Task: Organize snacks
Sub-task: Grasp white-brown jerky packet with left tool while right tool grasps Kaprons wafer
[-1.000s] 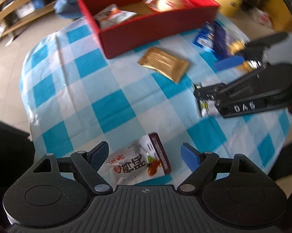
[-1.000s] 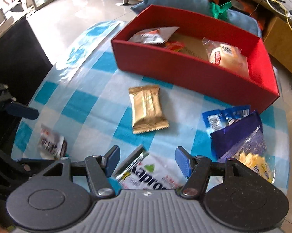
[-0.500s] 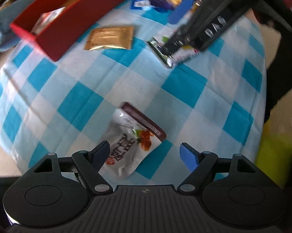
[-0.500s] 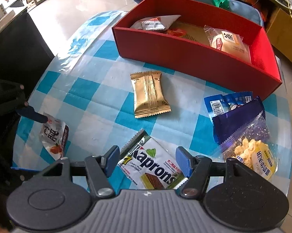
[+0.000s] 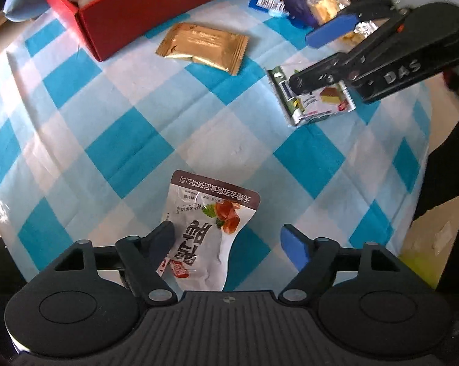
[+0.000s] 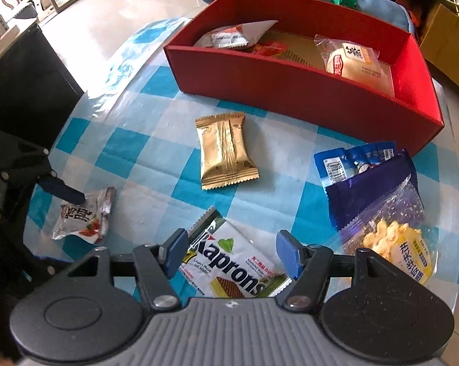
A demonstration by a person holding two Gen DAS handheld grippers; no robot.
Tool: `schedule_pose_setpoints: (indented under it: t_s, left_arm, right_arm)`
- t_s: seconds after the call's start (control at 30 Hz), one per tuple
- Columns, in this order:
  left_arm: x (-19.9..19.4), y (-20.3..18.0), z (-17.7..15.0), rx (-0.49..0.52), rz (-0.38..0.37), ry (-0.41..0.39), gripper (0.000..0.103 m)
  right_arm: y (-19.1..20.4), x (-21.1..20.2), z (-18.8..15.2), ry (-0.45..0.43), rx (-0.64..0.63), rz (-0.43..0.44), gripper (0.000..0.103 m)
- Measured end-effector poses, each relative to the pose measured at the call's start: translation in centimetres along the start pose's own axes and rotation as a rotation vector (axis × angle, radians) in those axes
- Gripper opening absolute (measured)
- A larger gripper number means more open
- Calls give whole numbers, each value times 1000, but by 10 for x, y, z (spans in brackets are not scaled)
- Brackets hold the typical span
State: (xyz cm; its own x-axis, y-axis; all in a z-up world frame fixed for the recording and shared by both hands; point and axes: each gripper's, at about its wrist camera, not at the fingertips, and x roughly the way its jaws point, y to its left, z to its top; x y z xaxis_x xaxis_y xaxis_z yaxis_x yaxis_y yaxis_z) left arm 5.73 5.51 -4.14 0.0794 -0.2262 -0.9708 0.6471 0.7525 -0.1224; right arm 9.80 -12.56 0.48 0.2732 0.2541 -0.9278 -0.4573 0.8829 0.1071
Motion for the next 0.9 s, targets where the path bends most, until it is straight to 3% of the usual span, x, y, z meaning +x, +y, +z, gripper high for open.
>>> schedule_pose_setpoints:
  t_s: [0.1,0.23,0.4,0.6,0.7,0.73,0.9]
  left_arm:
    - [4,-5,2,29,87,12,86]
    - [1,-1,0,34,79,-2,87]
    - [9,-13,-4,121,121,25,87]
    - [12,-22,-11,110,165,26,88]
    - [9,-26,-12,86,160,10,74]
    - [7,-26,-12,69,167,0,64]
    - [-2,-24,-11,-44,168,-35,60]
  right_arm:
    - [0,0,-2,3,-7,6,62]
    - [1,2,-4,14,-17,15,62]
    - [1,4,-3,20,-19,14,62]
    - [-8,3,-1,21,-3,11,62]
    - [-11,-1,1,8,-4,26,62]
    - [-11,-1,1,4,-9,29,62]
    - [-1,3,0,23,-78,43,62]
